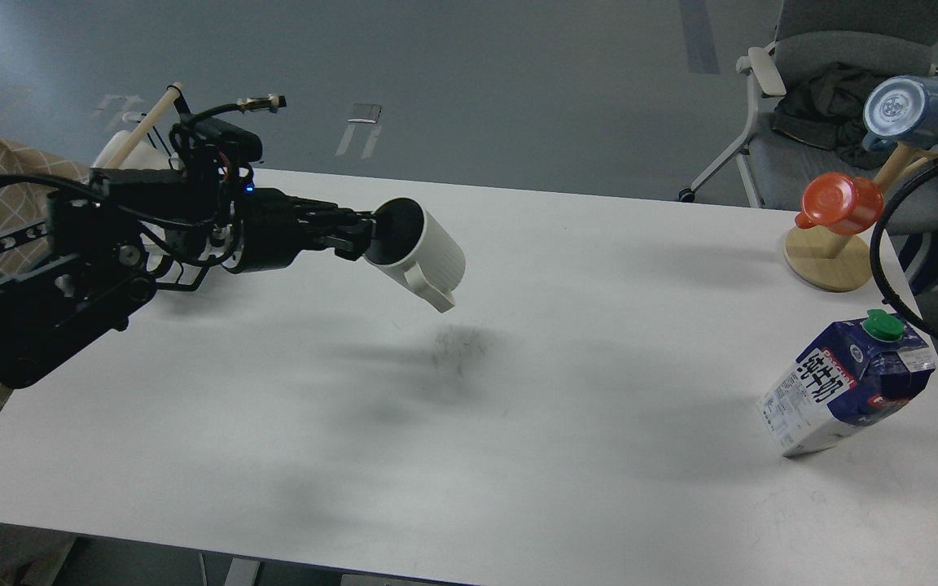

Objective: Place cup and milk with both arms
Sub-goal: 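Lift the white mug and carry it toward the table center, then set the mug down upright and release it with the left gripper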

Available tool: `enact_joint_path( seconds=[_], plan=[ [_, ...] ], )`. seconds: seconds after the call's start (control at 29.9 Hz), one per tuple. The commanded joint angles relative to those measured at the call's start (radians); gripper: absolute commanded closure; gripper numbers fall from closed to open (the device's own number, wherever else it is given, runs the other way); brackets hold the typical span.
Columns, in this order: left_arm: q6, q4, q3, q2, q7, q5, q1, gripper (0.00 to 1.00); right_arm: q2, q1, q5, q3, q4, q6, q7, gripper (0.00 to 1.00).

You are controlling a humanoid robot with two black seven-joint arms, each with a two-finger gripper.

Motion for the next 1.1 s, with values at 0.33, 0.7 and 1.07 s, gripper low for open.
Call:
enact_joint_path(
  seconds=[0.33, 0.7, 1.07],
  plan=[
    [0.0, 0.049, 0.174, -0.224, 0.011, 0.058, -0.083, 1.0, -0.029, 0.0, 0.0, -0.001, 0.003, 0.0, -0.001, 0.0],
    [0.0, 0.145, 0.241, -0.299, 0.036, 0.138, -0.091, 1.0, -0.044, -0.002, 0.0, 0.001, 0.01, 0.0, -0.001, 0.0],
    [0.0, 0.148, 0.241, -0.314, 0.042, 0.134, -0.085, 0.57, -0.044, -0.008, 0.0, -0.001, 0.01, 0.0, -0.001, 0.0]
  ],
)
